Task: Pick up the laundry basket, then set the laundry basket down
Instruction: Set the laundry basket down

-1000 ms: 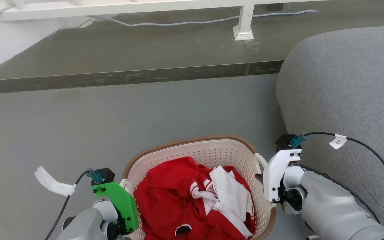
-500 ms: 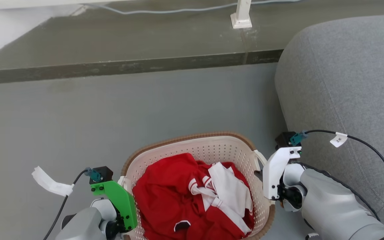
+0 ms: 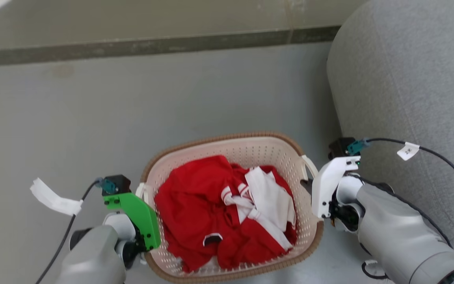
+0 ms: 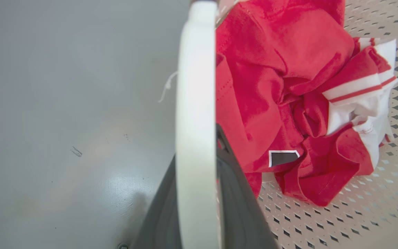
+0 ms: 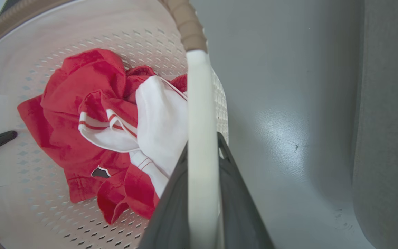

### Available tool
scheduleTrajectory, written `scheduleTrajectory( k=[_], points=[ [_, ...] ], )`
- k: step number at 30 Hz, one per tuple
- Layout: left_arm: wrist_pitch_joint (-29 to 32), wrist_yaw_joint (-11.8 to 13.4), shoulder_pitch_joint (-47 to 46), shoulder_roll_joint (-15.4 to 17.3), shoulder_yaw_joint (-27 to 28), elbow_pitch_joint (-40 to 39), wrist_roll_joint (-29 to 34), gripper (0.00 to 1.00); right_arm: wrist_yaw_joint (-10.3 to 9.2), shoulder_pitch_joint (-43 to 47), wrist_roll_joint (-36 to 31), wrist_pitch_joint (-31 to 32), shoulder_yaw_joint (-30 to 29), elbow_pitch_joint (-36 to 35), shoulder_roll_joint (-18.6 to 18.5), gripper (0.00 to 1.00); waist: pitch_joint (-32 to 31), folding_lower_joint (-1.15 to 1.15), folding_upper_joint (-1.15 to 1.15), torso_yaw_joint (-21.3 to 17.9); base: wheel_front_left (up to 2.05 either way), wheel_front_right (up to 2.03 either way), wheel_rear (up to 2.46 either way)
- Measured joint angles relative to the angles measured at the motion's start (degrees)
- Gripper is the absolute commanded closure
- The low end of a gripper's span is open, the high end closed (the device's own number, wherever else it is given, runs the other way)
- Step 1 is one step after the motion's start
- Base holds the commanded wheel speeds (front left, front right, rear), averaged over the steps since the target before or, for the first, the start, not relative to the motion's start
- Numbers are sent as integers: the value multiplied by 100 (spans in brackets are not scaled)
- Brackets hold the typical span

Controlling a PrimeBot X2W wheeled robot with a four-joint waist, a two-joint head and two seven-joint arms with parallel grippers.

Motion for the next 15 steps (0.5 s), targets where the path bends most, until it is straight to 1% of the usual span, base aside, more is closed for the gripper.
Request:
scheduleTrajectory(
  k=[9, 15],
  points=[
    [-280, 0, -312, 36, -16, -30, 67, 100, 0, -289, 24, -231, 7, -71, -42, 100, 528, 0, 0, -1, 0, 0, 0],
    [-525, 0, -619, 60, -7, -42, 87, 100, 0, -521, 23, -555, -4, -140, -87, 100, 967, 0, 0, 0, 0, 0, 0]
  ],
)
